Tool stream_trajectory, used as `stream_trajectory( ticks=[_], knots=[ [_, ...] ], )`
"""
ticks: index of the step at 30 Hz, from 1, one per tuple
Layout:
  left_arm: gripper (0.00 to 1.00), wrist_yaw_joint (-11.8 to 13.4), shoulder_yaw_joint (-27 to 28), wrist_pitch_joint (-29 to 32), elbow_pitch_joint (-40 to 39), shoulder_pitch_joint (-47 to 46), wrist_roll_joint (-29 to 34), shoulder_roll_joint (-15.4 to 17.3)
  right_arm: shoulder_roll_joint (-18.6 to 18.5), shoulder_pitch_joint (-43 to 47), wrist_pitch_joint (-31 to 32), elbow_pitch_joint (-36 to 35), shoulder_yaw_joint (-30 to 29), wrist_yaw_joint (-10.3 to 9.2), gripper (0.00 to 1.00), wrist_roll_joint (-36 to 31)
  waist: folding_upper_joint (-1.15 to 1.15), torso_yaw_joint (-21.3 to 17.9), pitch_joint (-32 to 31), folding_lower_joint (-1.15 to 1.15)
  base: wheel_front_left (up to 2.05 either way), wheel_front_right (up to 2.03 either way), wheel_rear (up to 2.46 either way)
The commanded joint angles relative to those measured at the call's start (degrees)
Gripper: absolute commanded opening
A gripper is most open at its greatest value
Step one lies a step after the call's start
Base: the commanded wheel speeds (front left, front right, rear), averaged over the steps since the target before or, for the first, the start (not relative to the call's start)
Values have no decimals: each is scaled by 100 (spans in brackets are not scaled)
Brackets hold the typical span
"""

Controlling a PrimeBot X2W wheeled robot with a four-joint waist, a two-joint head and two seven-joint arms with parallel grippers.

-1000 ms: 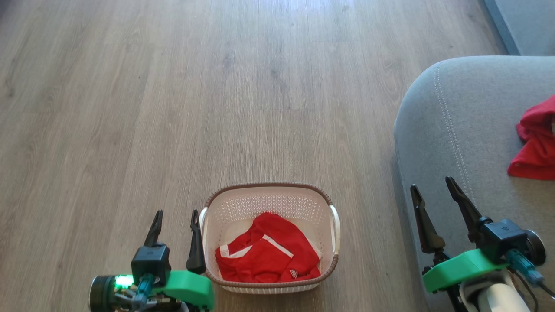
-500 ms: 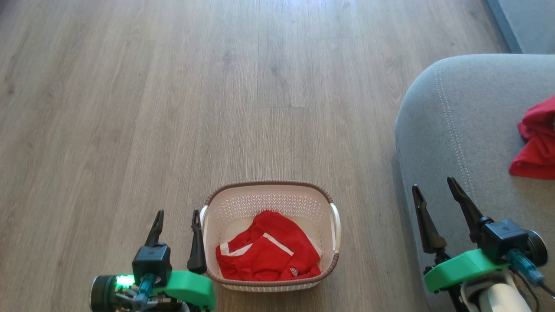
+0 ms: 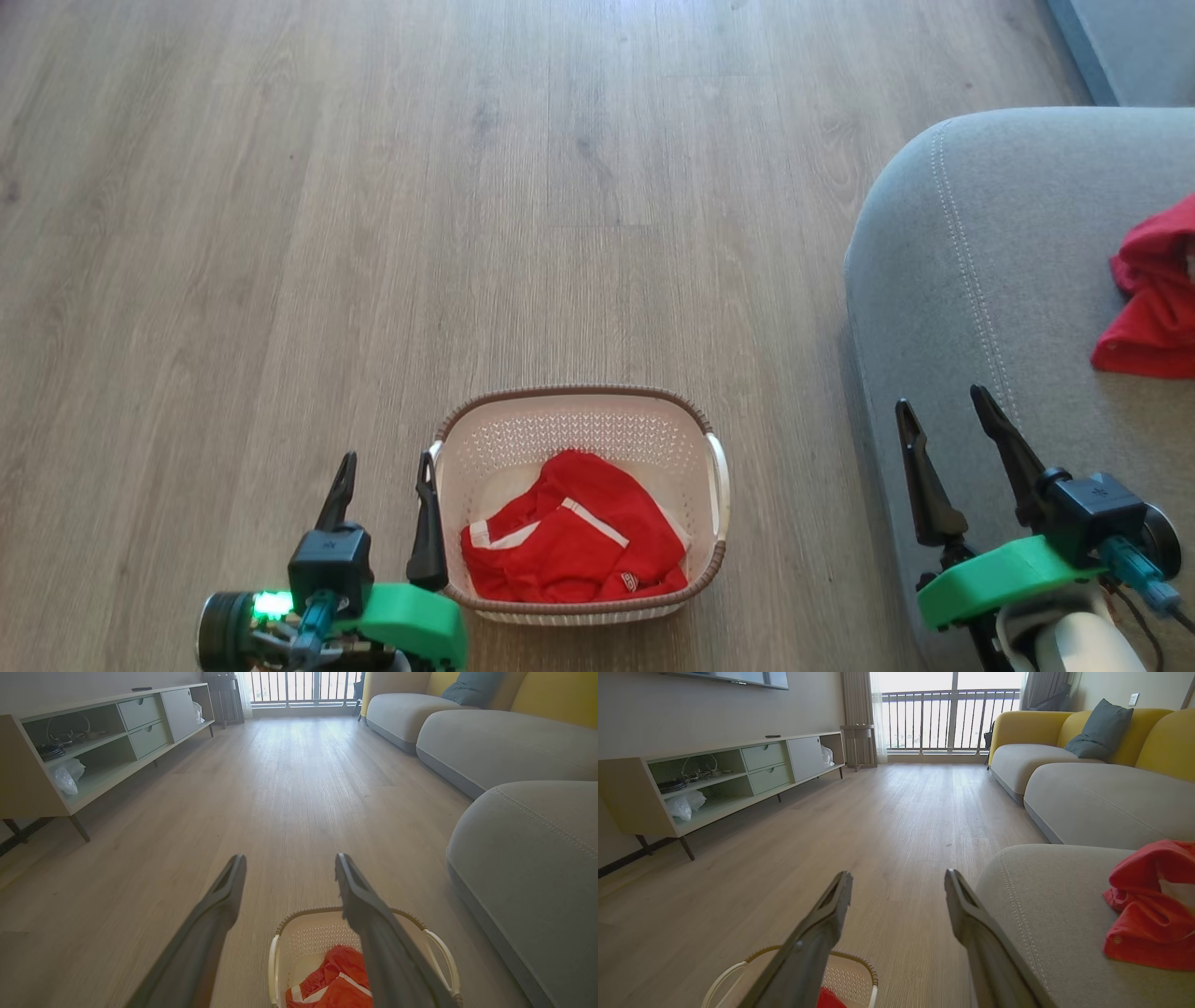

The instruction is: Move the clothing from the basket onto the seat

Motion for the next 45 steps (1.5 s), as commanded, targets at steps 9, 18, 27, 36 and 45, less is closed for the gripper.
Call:
stream_trajectory(
  ticks=[9,18,27,36,45],
  knots=[
    [100,-10,105,-28,-187,-237,-16,-15,-38,-202,-37,-125,107,-1,100,34,0,-19,9,0,0,0,0],
    [100,-78,45,-28,-126,-318,-38,-15,-67,-284,-37,-115,7,-1,100,-30,0,-124,285,0,0,0,0],
    [100,-164,-333,-28,424,-1011,135,-15,-215,-852,-37,-325,-433,-1,100,37,0,-484,1591,0,0,0,0],
    [100,-261,-943,-28,2000,-2379,405,-15,-410,-1247,-37,-473,-505,-1,100,195,0,-815,3183,0,0,0,0],
    [100,-489,-1302,-28,4034,-3949,469,-15,-336,-1429,-37,-745,-346,-1,100,398,0,-1135,4466,0,0,0,0]
  ],
)
